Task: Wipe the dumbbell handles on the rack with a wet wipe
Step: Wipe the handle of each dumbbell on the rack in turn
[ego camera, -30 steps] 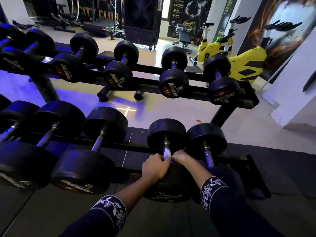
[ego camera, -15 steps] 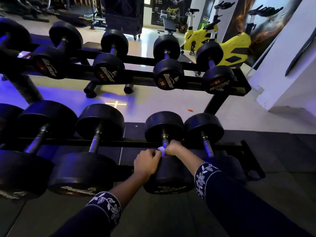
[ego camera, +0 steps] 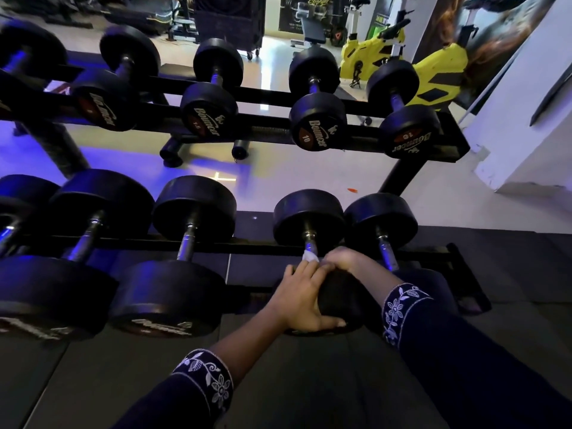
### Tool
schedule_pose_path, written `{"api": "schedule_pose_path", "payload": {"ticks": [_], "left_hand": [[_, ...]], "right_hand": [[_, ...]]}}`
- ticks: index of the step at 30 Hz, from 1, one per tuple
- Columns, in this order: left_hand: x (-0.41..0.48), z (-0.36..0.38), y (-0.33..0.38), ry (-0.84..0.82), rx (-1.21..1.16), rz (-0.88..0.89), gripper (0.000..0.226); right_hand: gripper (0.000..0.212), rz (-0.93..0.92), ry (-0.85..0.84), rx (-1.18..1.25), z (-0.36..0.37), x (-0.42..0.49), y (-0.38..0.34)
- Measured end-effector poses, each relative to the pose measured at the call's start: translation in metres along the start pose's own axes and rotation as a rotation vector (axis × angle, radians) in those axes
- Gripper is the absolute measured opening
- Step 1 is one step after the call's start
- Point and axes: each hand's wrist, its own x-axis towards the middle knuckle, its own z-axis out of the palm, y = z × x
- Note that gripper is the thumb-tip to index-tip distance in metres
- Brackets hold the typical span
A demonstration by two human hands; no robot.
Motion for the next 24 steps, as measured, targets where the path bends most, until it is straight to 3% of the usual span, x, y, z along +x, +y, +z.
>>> {"api": "schedule_pose_path", "payload": {"ticks": [3, 7, 11, 18, 21, 24], "left_hand": [[-0.009, -0.003, -0.011, 0.056, -0.057, 0.018, 0.107], [-0.021, -0.008, -0.025, 0.082, -0.125, 0.020, 0.104], [-0.029, -0.011, -0.035, 0.113, -0.160, 0.012, 0.098], [-0.040, -0.022, -0.048, 0.143, -0.237, 0.068, 0.093], [-0.047, -0.026, -0.055, 0.107, -0.190, 0.050, 0.094], [-0.056, -0.033, -0.067, 0.030, -0.054, -0.009, 0.106]], "right_hand": [[0.035, -0.002, 0.089, -0.079, 0.005, 0.003, -0.008], [0.018, -0.087, 0.222, -0.131, 0.015, -0.001, -0.026], [0.020, -0.394, 0.355, -0.158, 0.014, 0.004, -0.035], [0.027, -0.471, 0.088, -0.114, 0.023, 0.001, -0.027], [0.008, -0.451, 0.147, -0.096, 0.023, 0.003, -0.036], [0.006, -0.457, 0.283, -0.059, 0.028, 0.009, -0.055]]}}
